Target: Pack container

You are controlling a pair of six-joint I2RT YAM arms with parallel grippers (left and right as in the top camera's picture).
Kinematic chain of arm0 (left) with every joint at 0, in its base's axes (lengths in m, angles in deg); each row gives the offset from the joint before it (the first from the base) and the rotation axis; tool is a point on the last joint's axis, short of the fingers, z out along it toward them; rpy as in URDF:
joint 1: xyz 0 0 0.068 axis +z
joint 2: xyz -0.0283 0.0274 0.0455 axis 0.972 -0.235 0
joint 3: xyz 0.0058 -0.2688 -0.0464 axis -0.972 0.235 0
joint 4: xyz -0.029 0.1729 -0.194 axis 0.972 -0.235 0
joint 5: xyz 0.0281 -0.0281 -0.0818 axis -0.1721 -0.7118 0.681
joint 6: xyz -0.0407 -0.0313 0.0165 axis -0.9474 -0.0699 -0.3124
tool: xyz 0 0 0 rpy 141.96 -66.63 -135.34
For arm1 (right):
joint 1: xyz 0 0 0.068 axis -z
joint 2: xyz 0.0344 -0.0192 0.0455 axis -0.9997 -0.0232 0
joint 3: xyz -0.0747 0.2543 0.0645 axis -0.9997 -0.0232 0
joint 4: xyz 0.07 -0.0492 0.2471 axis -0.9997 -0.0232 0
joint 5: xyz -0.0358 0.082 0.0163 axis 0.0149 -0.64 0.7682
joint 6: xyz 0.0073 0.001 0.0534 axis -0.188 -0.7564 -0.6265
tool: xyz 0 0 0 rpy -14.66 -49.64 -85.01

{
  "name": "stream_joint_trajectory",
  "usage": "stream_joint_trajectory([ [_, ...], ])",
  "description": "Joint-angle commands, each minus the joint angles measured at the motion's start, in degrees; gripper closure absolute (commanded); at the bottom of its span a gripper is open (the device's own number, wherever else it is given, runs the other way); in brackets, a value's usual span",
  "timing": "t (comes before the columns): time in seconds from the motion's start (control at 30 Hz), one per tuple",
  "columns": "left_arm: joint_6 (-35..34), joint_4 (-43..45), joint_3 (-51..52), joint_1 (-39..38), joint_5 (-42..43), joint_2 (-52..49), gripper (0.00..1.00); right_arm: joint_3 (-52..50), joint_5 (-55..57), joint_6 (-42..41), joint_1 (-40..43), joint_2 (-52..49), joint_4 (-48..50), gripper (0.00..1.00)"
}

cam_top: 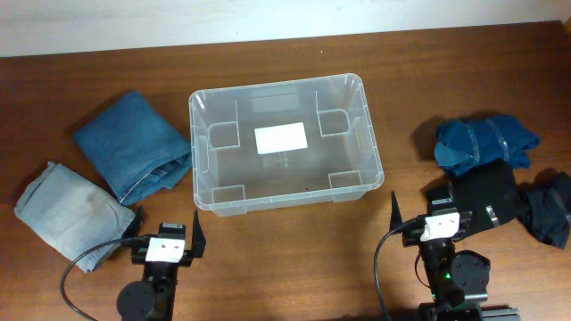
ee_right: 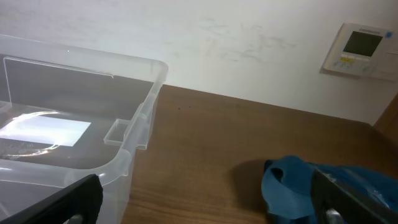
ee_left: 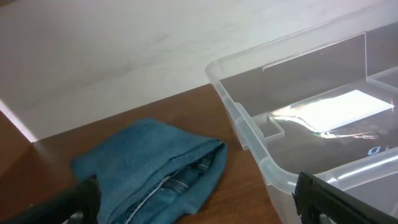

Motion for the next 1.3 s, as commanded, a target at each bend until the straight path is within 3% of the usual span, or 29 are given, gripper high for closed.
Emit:
stream_joint_trajectory([
  [0.0,0.7,-0.5,0.0,-0.3,1.0,-0.1,0.01,-0.3,0.9,0.0,0.1,0.1,-0.4,0.02],
  [0.37,0.7,-0.4,0.0,-0.3,1.1,-0.1,0.0,-0.3,0.4,-0.2,0.1,0.1,-0.4,0.02],
  [0.53,0.5,0.0,0.0,-0.3,1.1,-0.1,0.0,0.0,0.4,-11.9,0.1,0.1,-0.2,0.01],
  [0.67,-12.2,1.7,-1.6,-0.3,1.0,-0.2,0.0,4.1,0.9,-14.2,0.2,-0.3,-5.5,0.02],
  [0.77,-16.2,-0.8,-5.5,-0.3,1.0,-1.6,0.01,11.0,3.2,-14.3,0.2,-2.6,-12.5,0.01],
  [0.97,-16.1,-4.4,-18.1,-0.3,-1.4,-13.4,0.01,31.0,4.3,-14.3,0.2,-18.7,-31.5,0.02],
  [1.27,-16.1,-19.2,-42.1,-0.2,-3.0,-42.8,0.0,61.1,4.3,-13.9,0.2,-51.3,-54.5,0.02],
])
